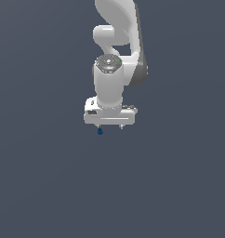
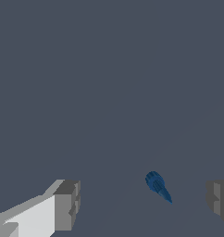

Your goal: Pick up the object and move it to a goal position.

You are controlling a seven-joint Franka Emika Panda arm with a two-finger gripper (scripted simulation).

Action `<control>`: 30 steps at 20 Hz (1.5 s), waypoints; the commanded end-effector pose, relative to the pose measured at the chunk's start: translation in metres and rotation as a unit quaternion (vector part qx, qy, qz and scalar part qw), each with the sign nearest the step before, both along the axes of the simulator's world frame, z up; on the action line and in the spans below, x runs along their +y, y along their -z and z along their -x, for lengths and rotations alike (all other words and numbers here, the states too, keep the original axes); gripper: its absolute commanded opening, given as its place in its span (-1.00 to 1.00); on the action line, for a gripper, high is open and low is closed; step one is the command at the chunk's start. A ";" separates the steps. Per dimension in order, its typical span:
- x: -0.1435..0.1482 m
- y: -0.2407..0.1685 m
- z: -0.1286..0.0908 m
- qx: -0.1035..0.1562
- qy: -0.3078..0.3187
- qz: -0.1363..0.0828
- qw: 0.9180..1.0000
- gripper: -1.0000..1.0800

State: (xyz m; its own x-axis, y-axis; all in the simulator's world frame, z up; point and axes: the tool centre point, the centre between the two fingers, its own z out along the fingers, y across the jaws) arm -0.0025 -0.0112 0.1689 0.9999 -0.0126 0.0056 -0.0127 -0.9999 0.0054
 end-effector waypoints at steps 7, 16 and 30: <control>0.001 -0.009 -0.004 -0.012 0.002 0.002 1.000 0.92; -0.002 -0.007 -0.002 -0.014 0.008 0.002 1.000 0.92; -0.049 0.060 0.054 -0.001 0.112 -0.003 0.994 0.92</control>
State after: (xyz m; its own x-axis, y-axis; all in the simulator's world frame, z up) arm -0.0493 -0.0549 0.1163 0.9776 -0.2103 0.0092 -0.2103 -0.9776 -0.0015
